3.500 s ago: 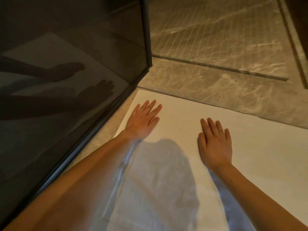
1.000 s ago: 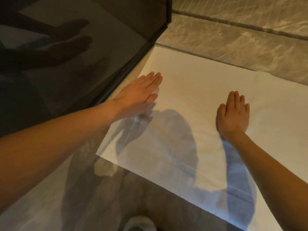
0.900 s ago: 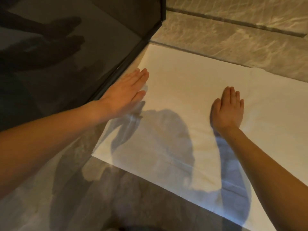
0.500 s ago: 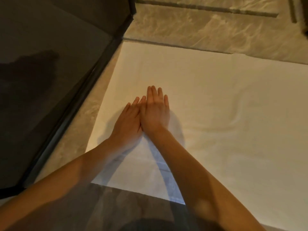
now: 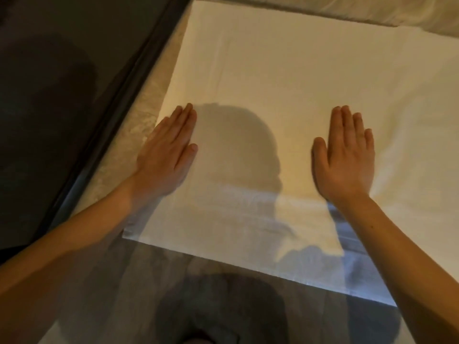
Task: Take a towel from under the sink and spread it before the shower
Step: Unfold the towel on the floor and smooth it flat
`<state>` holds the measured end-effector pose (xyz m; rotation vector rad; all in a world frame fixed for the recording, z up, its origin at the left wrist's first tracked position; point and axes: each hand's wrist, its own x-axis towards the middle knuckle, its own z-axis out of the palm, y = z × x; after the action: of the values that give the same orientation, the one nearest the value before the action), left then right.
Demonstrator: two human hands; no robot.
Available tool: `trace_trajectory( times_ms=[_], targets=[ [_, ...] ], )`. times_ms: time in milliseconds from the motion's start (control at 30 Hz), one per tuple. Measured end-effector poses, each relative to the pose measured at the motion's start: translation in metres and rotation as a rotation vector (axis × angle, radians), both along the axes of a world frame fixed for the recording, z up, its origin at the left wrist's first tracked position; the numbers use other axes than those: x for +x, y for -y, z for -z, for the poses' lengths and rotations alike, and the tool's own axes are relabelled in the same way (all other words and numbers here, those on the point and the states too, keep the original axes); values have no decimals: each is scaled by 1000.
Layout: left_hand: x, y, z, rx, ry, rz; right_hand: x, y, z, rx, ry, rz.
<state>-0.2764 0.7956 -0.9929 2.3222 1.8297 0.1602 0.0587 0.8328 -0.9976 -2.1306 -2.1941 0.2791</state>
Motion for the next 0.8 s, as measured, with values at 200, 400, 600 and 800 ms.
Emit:
trace_trajectory(
  times_ms=[200, 400, 600, 800],
  targets=[
    [19, 10, -16, 17, -72, 26, -32, 2, -28, -16, -10, 2],
    [41, 53, -1, -74, -63, 37, -170, 50, -22, -59, -259, -156],
    [19, 64, 0, -73, -73, 16, -139, 73, 0, -39, -143, -260],
    [18, 65, -2, -70, -85, -26, -39, 89, -1, -46, -37, -141]
  ],
)
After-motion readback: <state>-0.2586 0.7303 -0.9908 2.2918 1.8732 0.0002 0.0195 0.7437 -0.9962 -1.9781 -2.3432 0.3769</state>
